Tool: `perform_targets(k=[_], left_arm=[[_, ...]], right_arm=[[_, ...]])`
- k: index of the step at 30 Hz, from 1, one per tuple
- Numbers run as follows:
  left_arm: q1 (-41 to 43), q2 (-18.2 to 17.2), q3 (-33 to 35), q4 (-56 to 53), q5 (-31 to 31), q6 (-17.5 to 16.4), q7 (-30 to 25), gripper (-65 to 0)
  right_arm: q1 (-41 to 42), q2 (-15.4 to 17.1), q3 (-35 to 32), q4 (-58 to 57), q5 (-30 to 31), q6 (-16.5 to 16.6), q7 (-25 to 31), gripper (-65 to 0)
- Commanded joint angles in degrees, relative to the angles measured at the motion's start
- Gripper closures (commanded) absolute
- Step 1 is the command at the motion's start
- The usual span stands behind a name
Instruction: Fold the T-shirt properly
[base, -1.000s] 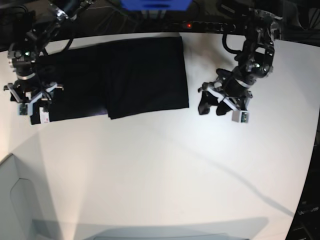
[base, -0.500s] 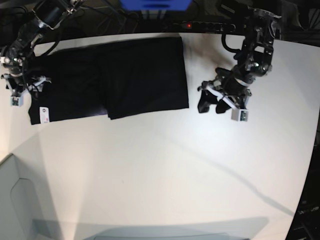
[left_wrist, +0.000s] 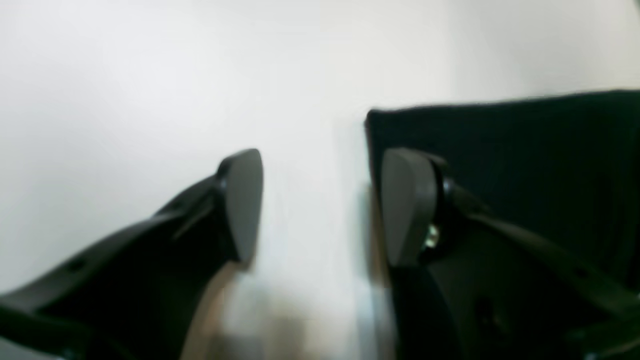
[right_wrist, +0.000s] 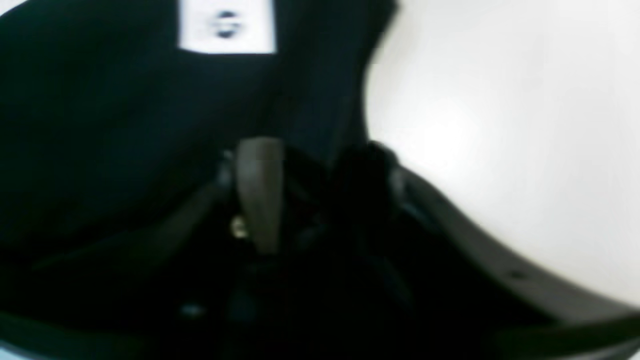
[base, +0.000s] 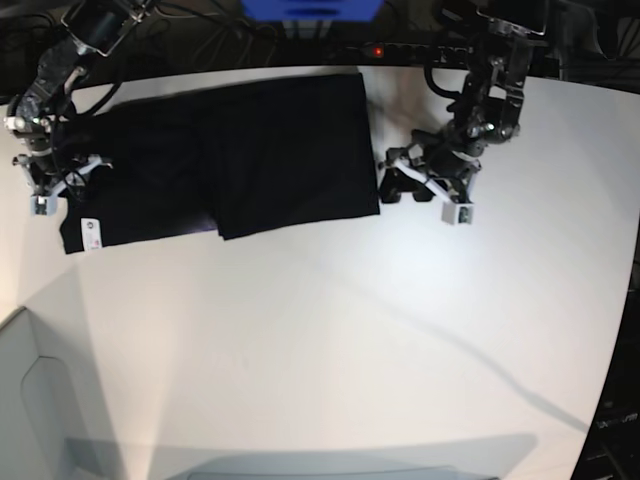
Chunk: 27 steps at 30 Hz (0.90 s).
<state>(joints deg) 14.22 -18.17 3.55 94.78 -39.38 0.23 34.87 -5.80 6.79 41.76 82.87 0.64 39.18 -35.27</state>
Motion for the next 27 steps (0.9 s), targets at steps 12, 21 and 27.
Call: perform_targets(k=[12, 21, 27], left_arm=[[-5.91, 1.69, 4.05, -5.86, -0.32, 0.08, -0.19, -36.9], [-8.99, 1.95, 4.14, -6.30, -0.32, 0.08, -0.19, -36.9], [-8.99, 1.95, 4.05, -6.30, -0.32, 0.17, -0.19, -36.9]], right_arm=[[-0.75, -0.24, -0.75, 4.65, -1.92, 0.82, -3.37, 0.0], [-1.01, -7.27, -1.01, 23.28, -1.83, 0.82, -3.72, 0.0], [-2.86, -13.51, -2.24, 30.84, -1.83, 0.82, -3.90, 0.0]])
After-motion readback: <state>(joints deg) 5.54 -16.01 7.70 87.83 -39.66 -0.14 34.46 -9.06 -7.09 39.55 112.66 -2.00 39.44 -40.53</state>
